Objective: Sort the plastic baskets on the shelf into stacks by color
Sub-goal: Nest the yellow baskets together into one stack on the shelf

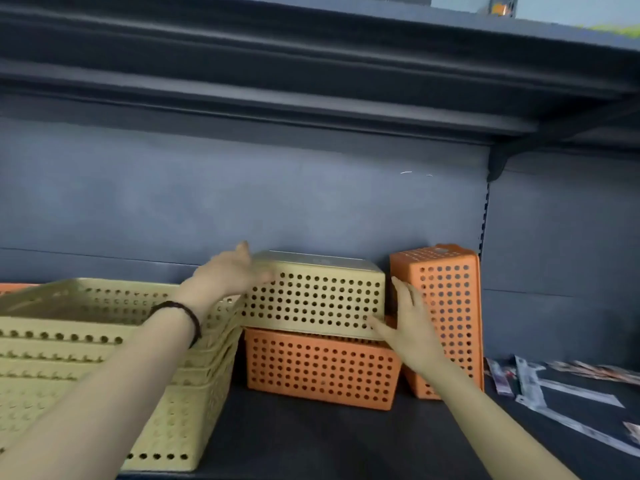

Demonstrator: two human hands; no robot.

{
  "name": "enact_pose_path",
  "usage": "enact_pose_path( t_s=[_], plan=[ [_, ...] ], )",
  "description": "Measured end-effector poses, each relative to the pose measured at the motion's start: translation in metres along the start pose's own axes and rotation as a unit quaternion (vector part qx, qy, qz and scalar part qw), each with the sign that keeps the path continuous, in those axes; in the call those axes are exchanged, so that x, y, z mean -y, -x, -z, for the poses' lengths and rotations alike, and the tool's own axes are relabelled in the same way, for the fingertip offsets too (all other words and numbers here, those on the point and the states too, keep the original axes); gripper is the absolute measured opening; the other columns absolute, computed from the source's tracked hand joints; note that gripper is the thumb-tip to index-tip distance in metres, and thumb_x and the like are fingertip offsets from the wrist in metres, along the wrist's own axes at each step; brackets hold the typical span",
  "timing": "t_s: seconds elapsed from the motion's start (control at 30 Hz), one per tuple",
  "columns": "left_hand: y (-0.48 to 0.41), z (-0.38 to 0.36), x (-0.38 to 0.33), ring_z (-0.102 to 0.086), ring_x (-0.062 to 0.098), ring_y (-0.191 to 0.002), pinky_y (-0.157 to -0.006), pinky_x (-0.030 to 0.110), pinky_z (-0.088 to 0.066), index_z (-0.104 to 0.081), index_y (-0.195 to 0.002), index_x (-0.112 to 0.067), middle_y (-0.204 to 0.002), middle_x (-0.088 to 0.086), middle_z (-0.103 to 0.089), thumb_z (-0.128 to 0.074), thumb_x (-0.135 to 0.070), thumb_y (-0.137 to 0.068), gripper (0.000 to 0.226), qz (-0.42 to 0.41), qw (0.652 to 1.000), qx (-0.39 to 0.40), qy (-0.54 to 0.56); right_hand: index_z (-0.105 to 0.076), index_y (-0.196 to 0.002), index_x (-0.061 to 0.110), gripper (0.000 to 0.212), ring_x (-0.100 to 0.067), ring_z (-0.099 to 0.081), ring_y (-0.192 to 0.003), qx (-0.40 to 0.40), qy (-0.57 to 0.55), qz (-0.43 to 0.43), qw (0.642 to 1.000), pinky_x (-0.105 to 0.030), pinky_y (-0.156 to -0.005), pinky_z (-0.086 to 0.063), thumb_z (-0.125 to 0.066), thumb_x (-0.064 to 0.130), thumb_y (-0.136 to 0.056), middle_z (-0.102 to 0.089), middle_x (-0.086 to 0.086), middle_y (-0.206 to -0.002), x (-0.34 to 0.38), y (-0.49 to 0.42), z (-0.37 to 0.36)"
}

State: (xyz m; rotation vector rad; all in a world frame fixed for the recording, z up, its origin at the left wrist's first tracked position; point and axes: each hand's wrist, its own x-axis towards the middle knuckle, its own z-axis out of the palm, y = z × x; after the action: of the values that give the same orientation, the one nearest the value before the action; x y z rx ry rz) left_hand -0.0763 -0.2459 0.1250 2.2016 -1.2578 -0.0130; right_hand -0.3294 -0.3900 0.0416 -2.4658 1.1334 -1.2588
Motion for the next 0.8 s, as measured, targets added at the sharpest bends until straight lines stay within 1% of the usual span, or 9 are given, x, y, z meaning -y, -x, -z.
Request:
enact_pose_path(
  t_s=[0.03,0.13,0.23,0.3,0.37,0.47,0.57,0.63,0.8],
  plan=[
    [-0.005,-0.003,0.001,-0.039,0.034,-0.136,-0.107,0.044,-0.037,-0.014,-0.152,-0.011,-0.151,0.015,-0.038,-0.058,-0.061,-0.08,0.097,0.024,1.0,0.005,-0.013,-0.02,-0.154,0.014,0.089,-0.022,-0.029,-0.144,0.011,-0.006,-0.003,1.0,-0.039,-0.114,-0.03,-0.068,0.042,-0.085,-0.031,-0.006,-0.157,-0.006,-0.003,0.0],
    [-0.012,-0.009,0.004,-0.044,0.03,-0.132,-0.106,0.042,-0.039,-0.038,-0.144,-0.01,-0.148,0.011,-0.044,-0.056,-0.064,-0.079,0.086,0.046,0.998,0.021,-0.033,-0.019,-0.154,0.011,0.087,-0.021,-0.045,-0.134,0.069,-0.02,-0.012,0.997,-0.033,-0.105,-0.039,-0.064,0.043,-0.088,-0.048,-0.006,-0.147,-0.017,-0.009,-0.004],
    [-0.017,-0.014,0.008,-0.054,0.023,-0.124,-0.105,0.038,-0.042,-0.051,-0.137,-0.014,-0.14,0.006,-0.055,-0.063,-0.067,-0.066,0.089,0.018,0.998,0.064,0.011,-0.036,-0.146,0.016,0.067,-0.008,-0.059,-0.114,0.109,-0.087,0.004,0.99,-0.021,-0.094,-0.046,-0.065,0.038,-0.089,-0.061,0.008,-0.125,-0.023,-0.012,-0.013],
    [-0.014,-0.013,0.006,-0.058,0.017,-0.117,-0.104,0.034,-0.043,-0.058,-0.129,-0.017,-0.132,0.001,-0.061,-0.071,-0.048,-0.076,0.063,-0.002,0.993,0.09,0.073,-0.04,-0.139,0.025,0.061,0.006,-0.057,-0.099,0.109,-0.141,0.013,0.984,-0.015,-0.086,-0.047,-0.068,0.038,-0.087,-0.059,0.017,-0.116,-0.022,-0.014,-0.017],
    [-0.011,-0.011,0.006,-0.054,0.012,-0.116,-0.099,0.025,-0.039,-0.054,-0.13,-0.014,-0.133,-0.006,-0.056,-0.07,-0.021,-0.085,0.048,-0.016,0.986,0.1,0.131,-0.038,-0.138,0.033,0.063,0.01,-0.054,-0.097,0.089,-0.184,0.019,0.979,-0.011,-0.084,-0.045,-0.071,0.037,-0.085,-0.059,0.021,-0.115,-0.02,-0.015,-0.017],
    [-0.011,-0.011,0.007,-0.044,0.006,-0.115,-0.094,0.018,-0.033,-0.044,-0.138,-0.011,-0.127,-0.01,-0.047,-0.07,-0.007,-0.083,0.061,-0.035,0.981,0.095,0.167,-0.027,-0.133,0.05,0.072,0.014,-0.055,-0.101,0.061,-0.244,0.035,0.967,-0.009,-0.084,-0.043,-0.075,0.034,-0.082,-0.057,0.032,-0.113,-0.018,-0.02,-0.015],
    [-0.016,-0.011,0.01,-0.039,0.003,-0.12,-0.099,0.019,-0.028,-0.039,-0.143,-0.013,-0.133,-0.011,-0.044,-0.075,-0.005,-0.078,0.074,-0.049,0.982,0.074,0.168,-0.028,-0.143,0.046,0.082,0.01,-0.056,-0.112,0.045,-0.295,0.042,0.954,-0.021,-0.092,-0.045,-0.077,0.03,-0.079,-0.06,0.027,-0.123,-0.019,-0.029,-0.011],
    [-0.015,-0.009,0.01,-0.037,0.005,-0.128,-0.103,0.022,-0.026,-0.035,-0.146,-0.017,-0.141,-0.009,-0.043,-0.078,-0.008,-0.076,0.082,-0.057,0.981,0.058,0.175,-0.024,-0.149,0.042,0.09,0.009,-0.054,-0.116,0.041,-0.325,0.044,0.944,-0.022,-0.096,-0.043,-0.078,0.025,-0.079,-0.058,0.025,-0.128,-0.02,-0.035,-0.007],
    [-0.011,-0.009,0.006,-0.022,0.009,-0.141,-0.109,0.028,-0.021,-0.018,-0.152,-0.027,-0.144,-0.016,-0.03,-0.08,-0.007,-0.073,0.102,-0.096,0.971,0.023,0.217,-0.024,-0.15,0.039,0.093,0.028,-0.039,-0.115,0.026,-0.365,0.05,0.929,-0.008,-0.094,-0.032,-0.079,0.015,-0.079,-0.045,0.046,-0.124,-0.02,-0.042,-0.003]
  ],
)
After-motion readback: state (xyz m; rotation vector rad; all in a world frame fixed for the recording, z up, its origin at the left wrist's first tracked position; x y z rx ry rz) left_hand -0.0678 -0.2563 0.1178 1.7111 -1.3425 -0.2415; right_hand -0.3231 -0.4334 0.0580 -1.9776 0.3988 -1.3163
